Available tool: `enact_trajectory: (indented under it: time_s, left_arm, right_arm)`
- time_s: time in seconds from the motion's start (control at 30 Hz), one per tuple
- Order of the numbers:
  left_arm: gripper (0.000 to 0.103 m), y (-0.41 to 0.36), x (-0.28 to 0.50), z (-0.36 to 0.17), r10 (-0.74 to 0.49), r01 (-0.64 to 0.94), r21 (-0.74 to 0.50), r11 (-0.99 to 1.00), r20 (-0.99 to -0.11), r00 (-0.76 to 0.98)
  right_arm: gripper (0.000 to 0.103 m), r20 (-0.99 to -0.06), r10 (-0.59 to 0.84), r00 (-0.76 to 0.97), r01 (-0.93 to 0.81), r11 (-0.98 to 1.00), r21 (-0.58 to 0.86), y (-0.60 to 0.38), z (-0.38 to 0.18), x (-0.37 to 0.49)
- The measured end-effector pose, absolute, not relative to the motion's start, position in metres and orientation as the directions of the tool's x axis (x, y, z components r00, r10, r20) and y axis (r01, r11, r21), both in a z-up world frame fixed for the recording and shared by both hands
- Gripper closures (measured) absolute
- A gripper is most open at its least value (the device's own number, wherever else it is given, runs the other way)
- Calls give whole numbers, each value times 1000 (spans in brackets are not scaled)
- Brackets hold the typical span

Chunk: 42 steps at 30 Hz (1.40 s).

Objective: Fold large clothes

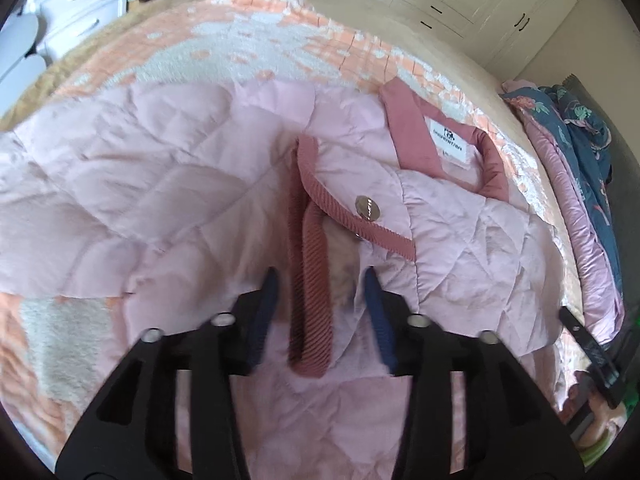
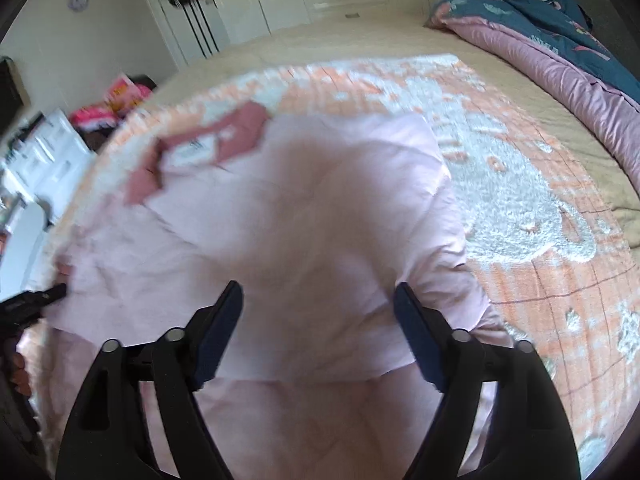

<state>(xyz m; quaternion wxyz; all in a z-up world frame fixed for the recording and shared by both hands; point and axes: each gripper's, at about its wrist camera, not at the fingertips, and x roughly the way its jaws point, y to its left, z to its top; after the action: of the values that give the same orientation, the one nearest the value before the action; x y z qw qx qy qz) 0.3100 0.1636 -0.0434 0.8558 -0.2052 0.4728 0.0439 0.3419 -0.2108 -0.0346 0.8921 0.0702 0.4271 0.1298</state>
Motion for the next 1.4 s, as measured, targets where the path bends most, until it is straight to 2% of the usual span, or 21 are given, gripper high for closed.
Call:
enact_trajectory:
  time_s: [0.07, 0.1, 0.23, 0.27, 0.3, 0.87, 1.4]
  left_arm:
    - [51, 165, 304, -35, -126, -261, -320, 911, -817, 563]
    - [41, 165, 302, -33, -129, -258, -324, 910, -813, 568]
    - [21, 174, 288, -20, -100, -273, -311, 910, -805, 585]
    - [11, 178, 283, -18, -98, -281, -316, 906, -803, 588]
    - [9, 181, 281, -17, -97, -289, -322, 901, -801, 591]
    - [9, 273, 215, -16, 34, -467, -317, 826, -797, 603]
    - [9, 350, 168, -35, 82, -594, -374, 712, -796, 599]
  right_arm:
    - [7, -718, 314, 621, -201, 949, 241, -203, -21, 329]
    - [6, -709, 323, 626, -213, 946, 242, -200, -15, 325]
    - [4, -687, 348, 638, -251, 937, 241, -182, 3, 309]
    - [4, -684, 353, 638, -258, 936, 241, -178, 6, 306]
    - [4, -682, 358, 638, -270, 933, 238, -172, 10, 302]
    - [4, -662, 475, 579, -481, 855, 193, -44, 36, 264]
    - [4, -683, 545, 487, -641, 754, 144, 65, 40, 230]
